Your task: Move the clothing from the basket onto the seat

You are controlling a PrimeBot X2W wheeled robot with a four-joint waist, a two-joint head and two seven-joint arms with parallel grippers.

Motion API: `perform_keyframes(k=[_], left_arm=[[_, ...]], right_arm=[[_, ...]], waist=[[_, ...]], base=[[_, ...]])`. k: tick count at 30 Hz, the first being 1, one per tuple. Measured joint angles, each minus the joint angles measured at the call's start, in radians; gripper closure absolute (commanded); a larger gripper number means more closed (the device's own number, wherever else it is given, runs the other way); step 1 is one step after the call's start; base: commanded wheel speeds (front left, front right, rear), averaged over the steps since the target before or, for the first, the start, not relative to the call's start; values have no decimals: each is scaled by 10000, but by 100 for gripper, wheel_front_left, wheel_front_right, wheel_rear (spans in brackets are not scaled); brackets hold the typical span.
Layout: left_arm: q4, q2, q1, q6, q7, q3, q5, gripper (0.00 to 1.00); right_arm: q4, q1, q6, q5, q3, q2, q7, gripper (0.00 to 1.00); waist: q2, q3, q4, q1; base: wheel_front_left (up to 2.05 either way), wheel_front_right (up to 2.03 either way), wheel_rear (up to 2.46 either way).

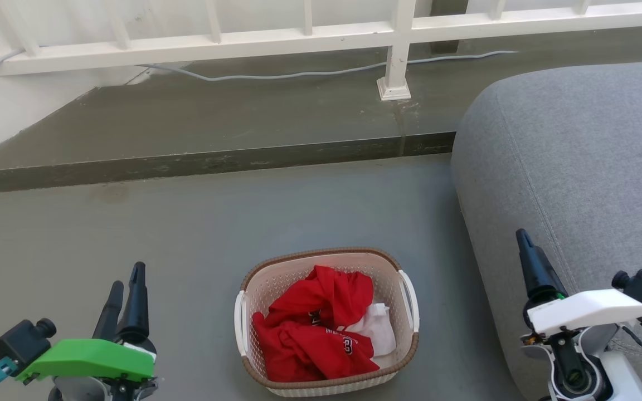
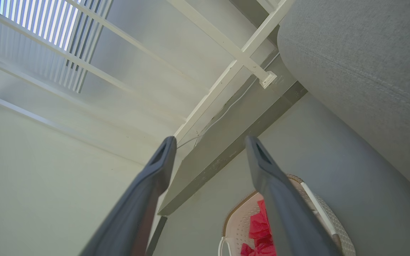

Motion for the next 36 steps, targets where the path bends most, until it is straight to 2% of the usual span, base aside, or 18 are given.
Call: perform_keyframes(k=[36], left_arm=[[-1195, 159, 851, 894, -1112, -462, 5703, 0]], right_arm=[[-577, 11, -704, -5129, 1396, -81, -1220, 0]], waist=[[0, -87, -94, 0]], base=[[0, 0, 0]])
